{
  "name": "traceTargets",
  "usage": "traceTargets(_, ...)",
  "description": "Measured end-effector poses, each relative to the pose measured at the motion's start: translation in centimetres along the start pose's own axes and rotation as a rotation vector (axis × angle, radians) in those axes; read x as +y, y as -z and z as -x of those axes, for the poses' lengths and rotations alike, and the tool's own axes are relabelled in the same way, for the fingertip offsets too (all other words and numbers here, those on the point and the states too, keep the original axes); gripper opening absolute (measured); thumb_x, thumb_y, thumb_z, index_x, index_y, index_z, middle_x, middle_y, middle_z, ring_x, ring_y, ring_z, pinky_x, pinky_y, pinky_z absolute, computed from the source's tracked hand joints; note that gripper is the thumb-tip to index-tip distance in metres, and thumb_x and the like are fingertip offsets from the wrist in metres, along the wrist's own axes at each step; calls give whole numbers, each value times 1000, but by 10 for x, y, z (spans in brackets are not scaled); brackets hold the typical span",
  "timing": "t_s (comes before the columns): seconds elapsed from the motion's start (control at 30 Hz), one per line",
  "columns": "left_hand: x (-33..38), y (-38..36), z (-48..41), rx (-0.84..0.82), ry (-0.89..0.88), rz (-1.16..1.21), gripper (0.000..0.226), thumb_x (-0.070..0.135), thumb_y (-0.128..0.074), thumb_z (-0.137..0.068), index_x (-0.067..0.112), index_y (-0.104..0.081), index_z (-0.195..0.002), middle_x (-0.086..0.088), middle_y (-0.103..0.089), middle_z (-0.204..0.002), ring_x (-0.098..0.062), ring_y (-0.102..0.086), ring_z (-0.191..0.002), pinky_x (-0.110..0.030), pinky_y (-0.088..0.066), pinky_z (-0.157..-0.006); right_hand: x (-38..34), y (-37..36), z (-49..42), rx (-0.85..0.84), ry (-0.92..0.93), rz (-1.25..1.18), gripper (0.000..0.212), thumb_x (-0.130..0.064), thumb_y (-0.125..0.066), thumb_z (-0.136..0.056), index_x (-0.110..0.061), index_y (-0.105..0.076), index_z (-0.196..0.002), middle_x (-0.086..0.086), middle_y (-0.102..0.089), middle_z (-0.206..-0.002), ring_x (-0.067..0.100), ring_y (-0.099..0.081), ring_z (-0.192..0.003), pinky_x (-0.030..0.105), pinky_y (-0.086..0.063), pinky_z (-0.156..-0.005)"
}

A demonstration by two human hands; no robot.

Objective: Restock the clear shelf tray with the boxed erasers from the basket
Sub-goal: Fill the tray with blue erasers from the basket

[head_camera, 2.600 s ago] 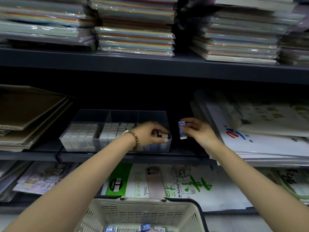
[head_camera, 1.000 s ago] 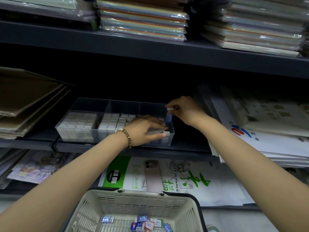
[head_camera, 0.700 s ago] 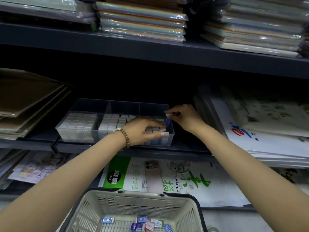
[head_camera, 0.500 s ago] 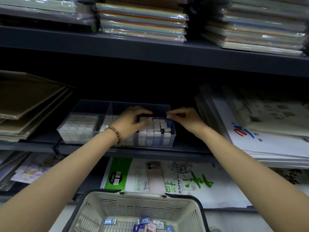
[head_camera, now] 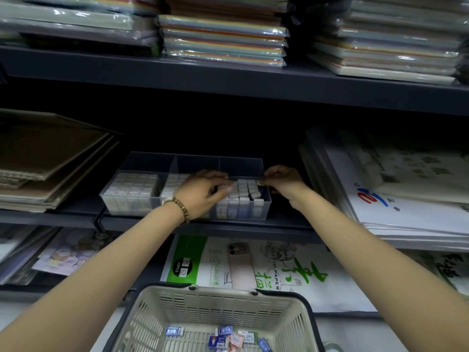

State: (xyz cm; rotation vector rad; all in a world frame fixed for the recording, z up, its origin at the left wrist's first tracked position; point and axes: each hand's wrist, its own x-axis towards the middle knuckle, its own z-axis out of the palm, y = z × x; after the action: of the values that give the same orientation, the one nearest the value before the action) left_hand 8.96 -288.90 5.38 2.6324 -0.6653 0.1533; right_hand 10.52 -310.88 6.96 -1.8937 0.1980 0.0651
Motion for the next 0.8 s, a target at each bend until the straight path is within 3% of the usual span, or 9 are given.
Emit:
traceTargets(0.17,19,8,43,134,-34,152,49,49,-40,-93,21,-52,-131,5,-51,-136,-11,-42,-127,-28,-34,-106,7,20,52,15,90,-88,23,-18,-61,-90,-13,-59,-113,2,-62,-106,13,-59,-97,22,-50,-78)
traceTargets(0.27,27,-7,94,206,-7,333,47,58,-38,-91,33,-53,-127,20,-50,-126,3,-40,-122,-15,-30,-100,31,18,96,-82,110,-175,14,-16,-60,-90,-19,-63,-104,1,-68,-103,11,-65,-91,18,-53,-71)
traceTargets(0.33,28,-34,130,173,59,435,37,55,-43,-91,37,-55,-122,22,-53,-120,3,-43,-118,-16,-34,-100,63,5,123,-192,33,-213,12,-14,-61,-89,-19,-66,-99,0,-72,-95,10,-68,-84,17,-53,-66)
traceTargets(0.43,23,-90,181,-18,223,511,31,40,-50,-91,30,-57,-120,12,-56,-121,-3,-46,-118,-23,-36,-101,134,-29,153,-332,-177,-102,14,-11,-64,-86,-14,-66,-99,1,-71,-90,10,-67,-77,19,-54,-65)
traceTargets(0.53,7,-149,232,-290,372,460,39,39,-50,-93,22,-53,-128,5,-52,-132,-2,-42,-119,-16,-29,-97,217,-62,179,-402,-394,42,17,-9,-64,-87,-12,-64,-103,1,-67,-88,10,-64,-74,18,-52,-64)
traceTargets(0.63,-17,-194,272,-473,519,455,40,35,-54,-93,18,-55,-128,1,-52,-135,-13,-47,-122,-16,-33,-96,293,-83,198,-416,-582,69,14,-7,-63,-87,-10,-65,-101,3,-65,-86,13,-62,-73,22,-51,-66)
traceTargets(0.7,-33,-215,290,-588,633,459,41,34,-53,-93,14,-54,-129,-4,-52,-136,-19,-50,-120,-23,-37,-98,333,-89,208,-459,-652,164,17,-7,-63,-87,-5,-66,-104,1,-64,-83,15,-60,-76,26,-51,-69)
traceTargets(0.8,-58,-241,306,-781,740,376,52,41,-47,-95,10,-45,-136,-8,-45,-142,-23,-44,-128,-28,-34,-104,373,-94,214,-483,-681,309,22,-9,-69,-83,0,-66,-103,8,-64,-85,13,-55,-67,21,-45,-57)
